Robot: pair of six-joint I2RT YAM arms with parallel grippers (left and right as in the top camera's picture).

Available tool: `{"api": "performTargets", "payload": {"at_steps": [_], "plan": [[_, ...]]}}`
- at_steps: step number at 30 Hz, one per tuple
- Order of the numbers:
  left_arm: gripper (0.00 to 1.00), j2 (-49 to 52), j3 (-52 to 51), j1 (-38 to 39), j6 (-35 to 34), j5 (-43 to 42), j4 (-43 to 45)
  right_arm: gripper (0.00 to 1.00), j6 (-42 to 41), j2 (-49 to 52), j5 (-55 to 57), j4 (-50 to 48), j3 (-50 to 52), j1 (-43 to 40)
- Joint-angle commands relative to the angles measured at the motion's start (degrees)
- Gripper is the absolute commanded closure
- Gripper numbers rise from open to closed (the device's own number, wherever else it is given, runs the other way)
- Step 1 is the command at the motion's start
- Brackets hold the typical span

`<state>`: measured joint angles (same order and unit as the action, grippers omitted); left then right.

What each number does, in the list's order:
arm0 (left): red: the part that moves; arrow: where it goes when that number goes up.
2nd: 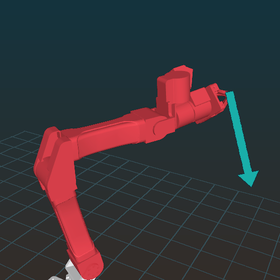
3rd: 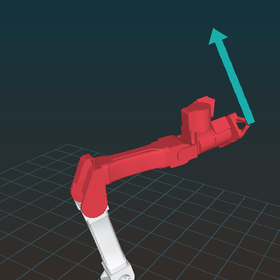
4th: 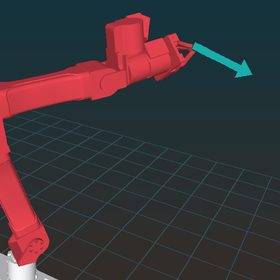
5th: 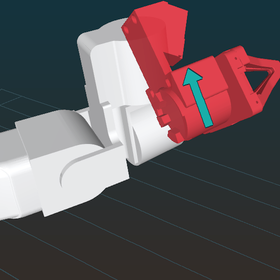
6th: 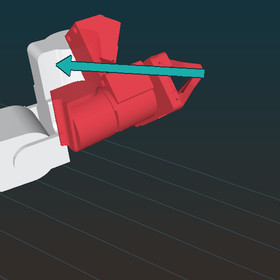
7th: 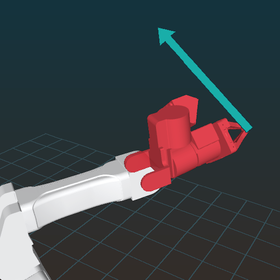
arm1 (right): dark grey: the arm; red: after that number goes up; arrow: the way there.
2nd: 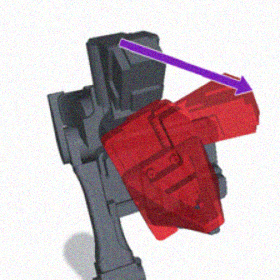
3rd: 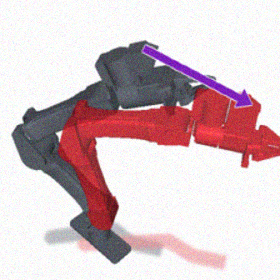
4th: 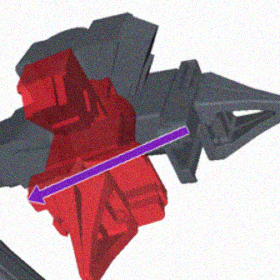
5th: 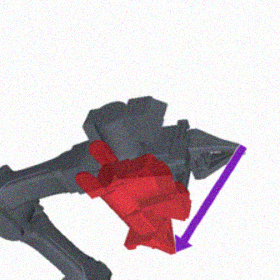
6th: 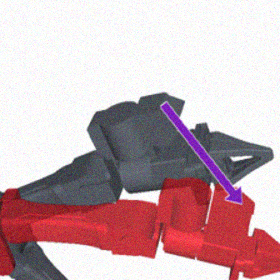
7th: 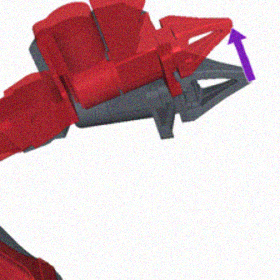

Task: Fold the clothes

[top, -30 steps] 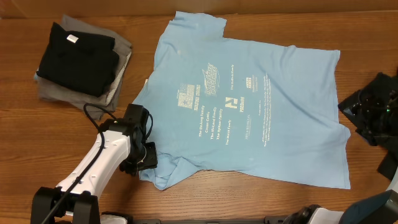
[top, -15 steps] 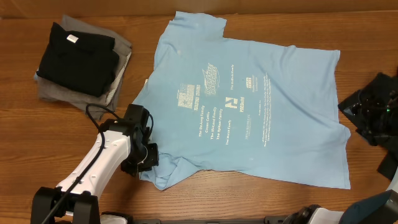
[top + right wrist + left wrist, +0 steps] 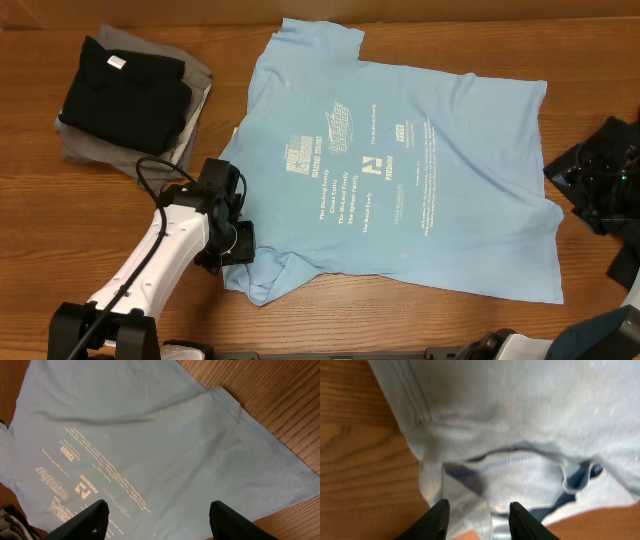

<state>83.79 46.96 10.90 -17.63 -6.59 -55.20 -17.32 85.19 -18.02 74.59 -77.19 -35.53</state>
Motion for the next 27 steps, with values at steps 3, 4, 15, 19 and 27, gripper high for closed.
{"api": "performTargets", "payload": {"at_steps": [3,4,15,19,27], "plan": [[0.58,-0.5,-3.1,0.4,-1.9,1.1,0.4,0.32,0.4,-0.3,0.0,-0.2,0.4,0.2],[0.58,-0.5,-3.7,0.4,-2.0,1.0,0.5,0.32,0.4,-0.3,-0.1,-0.3,0.4,0.2],[0.96,-0.5,-2.1,0.0,-2.1,0.9,-2.0,0.32,0.4,-0.3,0.0,-0.3,0.4,0.2],[0.96,-0.6,4.0,-1.3,-2.1,4.2,-8.4,0.32,0.0,-0.3,1.7,-0.3,0.7,0.2],[0.96,-0.6,19.0,-4.7,-2.8,12.4,-18.1,0.26,-5.6,-0.3,8.3,-4.4,9.6,0.0]]}}
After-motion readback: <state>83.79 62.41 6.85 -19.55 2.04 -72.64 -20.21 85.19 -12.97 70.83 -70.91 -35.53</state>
